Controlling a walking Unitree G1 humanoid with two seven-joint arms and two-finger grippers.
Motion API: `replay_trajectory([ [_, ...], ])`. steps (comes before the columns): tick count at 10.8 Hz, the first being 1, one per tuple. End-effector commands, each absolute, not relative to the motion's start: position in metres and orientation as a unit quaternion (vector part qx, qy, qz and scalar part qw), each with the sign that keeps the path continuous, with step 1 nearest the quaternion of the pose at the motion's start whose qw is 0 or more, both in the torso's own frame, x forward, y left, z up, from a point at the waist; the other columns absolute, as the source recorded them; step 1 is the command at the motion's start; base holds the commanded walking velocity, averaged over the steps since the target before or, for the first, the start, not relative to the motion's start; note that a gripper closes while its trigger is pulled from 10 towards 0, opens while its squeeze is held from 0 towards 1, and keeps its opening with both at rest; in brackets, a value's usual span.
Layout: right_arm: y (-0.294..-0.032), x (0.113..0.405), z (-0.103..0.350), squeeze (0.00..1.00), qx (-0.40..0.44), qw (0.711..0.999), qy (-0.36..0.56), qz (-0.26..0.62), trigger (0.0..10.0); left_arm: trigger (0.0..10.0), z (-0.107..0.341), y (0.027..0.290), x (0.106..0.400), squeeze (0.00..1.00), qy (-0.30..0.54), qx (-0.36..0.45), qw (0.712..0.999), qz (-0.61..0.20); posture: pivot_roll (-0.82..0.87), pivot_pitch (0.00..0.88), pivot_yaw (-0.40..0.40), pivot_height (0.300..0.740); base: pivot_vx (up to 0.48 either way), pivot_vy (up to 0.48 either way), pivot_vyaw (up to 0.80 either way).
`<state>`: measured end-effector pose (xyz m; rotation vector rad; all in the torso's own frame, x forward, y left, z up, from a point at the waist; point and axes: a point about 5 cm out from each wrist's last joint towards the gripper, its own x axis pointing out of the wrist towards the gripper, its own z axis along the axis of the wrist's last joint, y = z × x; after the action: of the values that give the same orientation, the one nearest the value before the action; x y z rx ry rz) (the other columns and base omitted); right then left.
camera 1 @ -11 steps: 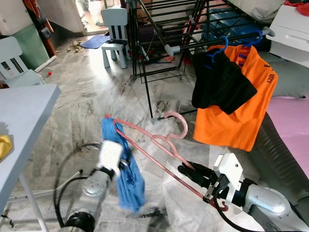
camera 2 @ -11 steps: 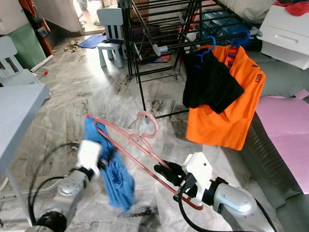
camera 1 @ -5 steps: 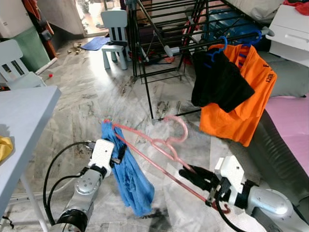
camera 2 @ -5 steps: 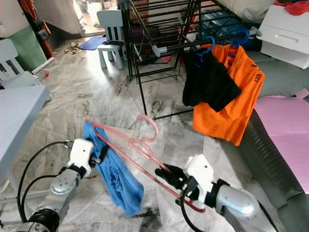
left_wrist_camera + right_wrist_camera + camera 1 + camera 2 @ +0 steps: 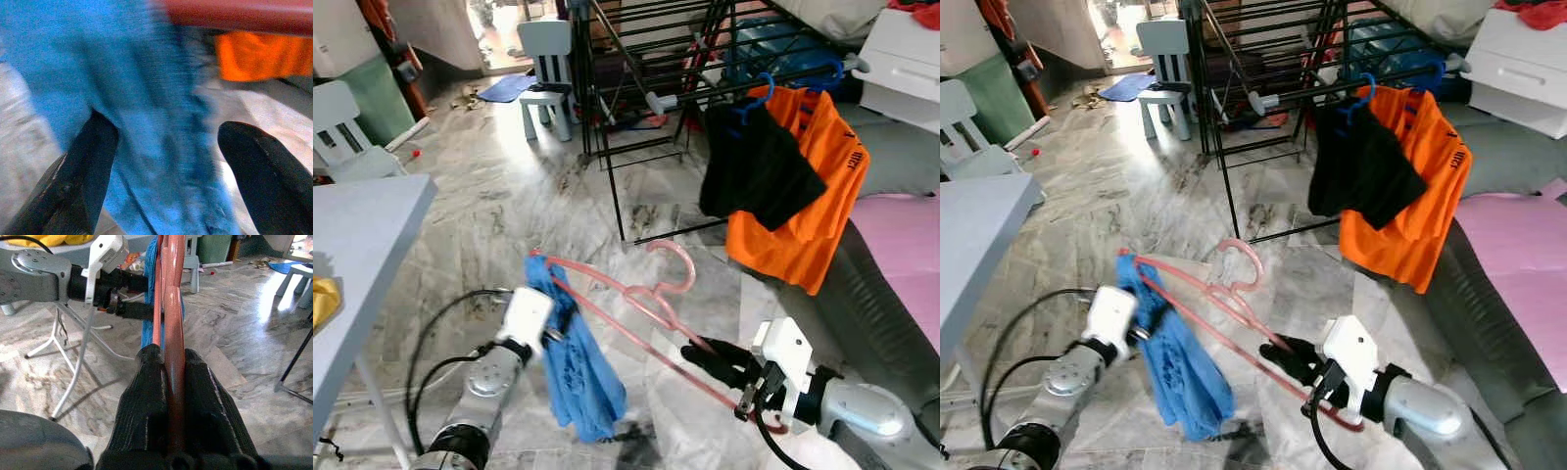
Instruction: Hang hanger
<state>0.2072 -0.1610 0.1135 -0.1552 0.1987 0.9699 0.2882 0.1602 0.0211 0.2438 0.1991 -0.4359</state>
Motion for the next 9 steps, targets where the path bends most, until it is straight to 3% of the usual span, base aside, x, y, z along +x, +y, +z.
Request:
replay_trajectory([
  [1,-0.159,0.213,0.129,0.0,-0.091,0.878,0.051,0.467,0.0,10.0,0.015,0.16,0.283,0.13,0.115,0.127,0.957,-0.234,-0.18,0.0,0.112,0.74,0.0,0.0,0.0],
  [2,-0.158,0.217,0.132,0.0,-0.099,0.881,0.042,0.46,0.0,10.0,0.013,0.159,0.282,1.0,0.12,0.112,0.958,-0.237,-0.18,0.0,0.115,0.74,0.0,0.0,0.0],
  [6,-0.155,0.217,0.128,0.0,-0.099,0.877,0.048,0.468,0.0,10.0,0.025,0.171,0.292,1.0,0.085,0.132,0.973,-0.171,-0.18,0.003,0.115,0.74,0.0,0.0,0.0],
  [7,-0.158,0.218,0.127,0.0,-0.103,0.877,0.052,0.467,0.0,10.0,0.026,0.177,0.293,0.0,0.088,0.14,0.972,-0.168,-0.18,0.003,0.116,0.74,0.0,0.0,0.0],
  [9,-0.161,0.22,0.127,0.0,-0.107,0.877,0.053,0.465,0.0,10.0,0.026,0.179,0.293,0.0,0.088,0.14,0.972,-0.167,-0.19,0.005,0.118,0.74,0.0,0.0,0.0],
])
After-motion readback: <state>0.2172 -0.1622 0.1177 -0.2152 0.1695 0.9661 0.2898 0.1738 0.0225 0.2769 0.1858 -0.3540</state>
